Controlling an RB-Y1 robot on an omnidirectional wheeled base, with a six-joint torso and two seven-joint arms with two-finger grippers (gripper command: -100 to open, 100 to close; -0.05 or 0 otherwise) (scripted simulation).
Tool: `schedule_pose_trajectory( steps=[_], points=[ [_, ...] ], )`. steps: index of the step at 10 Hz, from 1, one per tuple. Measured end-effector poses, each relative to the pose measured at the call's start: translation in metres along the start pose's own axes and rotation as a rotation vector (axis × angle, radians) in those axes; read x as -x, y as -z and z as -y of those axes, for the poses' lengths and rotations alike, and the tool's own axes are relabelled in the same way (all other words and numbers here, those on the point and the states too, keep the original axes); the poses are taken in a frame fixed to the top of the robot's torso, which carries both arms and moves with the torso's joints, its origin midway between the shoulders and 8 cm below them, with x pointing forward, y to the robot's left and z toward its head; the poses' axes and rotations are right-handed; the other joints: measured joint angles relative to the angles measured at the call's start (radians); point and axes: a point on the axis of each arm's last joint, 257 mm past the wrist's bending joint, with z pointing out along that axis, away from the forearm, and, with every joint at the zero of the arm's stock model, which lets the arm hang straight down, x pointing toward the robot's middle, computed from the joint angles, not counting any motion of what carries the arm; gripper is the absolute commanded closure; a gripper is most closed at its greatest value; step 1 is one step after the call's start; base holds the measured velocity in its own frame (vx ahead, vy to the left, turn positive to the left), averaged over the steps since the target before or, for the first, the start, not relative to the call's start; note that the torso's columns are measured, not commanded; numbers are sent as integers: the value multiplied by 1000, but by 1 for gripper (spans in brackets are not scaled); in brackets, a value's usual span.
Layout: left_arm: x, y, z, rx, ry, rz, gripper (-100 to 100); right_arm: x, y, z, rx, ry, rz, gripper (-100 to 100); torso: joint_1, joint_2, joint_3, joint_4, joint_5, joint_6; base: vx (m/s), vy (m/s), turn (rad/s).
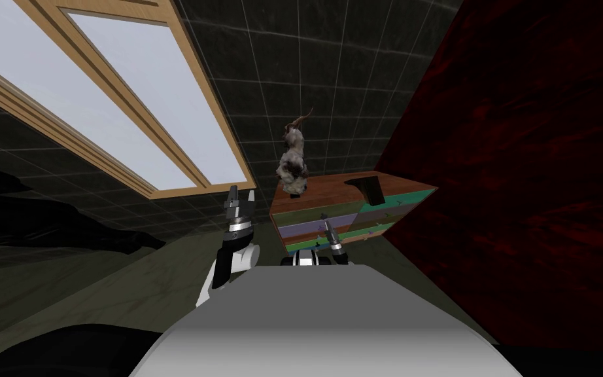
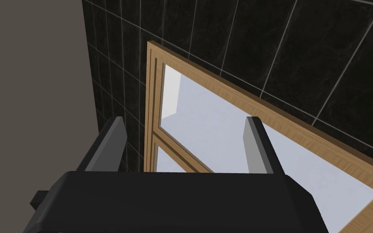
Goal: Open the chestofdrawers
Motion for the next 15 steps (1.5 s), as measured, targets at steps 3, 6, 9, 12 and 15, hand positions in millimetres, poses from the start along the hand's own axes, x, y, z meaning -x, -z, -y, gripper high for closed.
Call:
schedule_pose_trajectory(
  steps=[3,6,9,12,15],
  points=[
    [0,0,0,0,0,0,0,-26,6,3,32,13,25,-100,-1,0,0,0,0,0,-6,13,-13],
    [0,0,0,0,0,0,0,-52,11,2,71,25,29,-100,0,0,0,0,0,0,-19,42,-43],
    [0,0,0,0,0,0,0,-68,7,-3,100,37,8,-100,-1,0,0,0,0,0,-20,57,-29],
    [0,0,0,0,0,0,0,-74,-5,-1,101,41,-18,-100,0,0,0,0,0,0,-28,79,-72],
    [0,0,0,0,0,0,0,-75,-24,13,63,47,-29,-100,-1,1,0,0,-1,0,-43,82,-55]
  ],
)
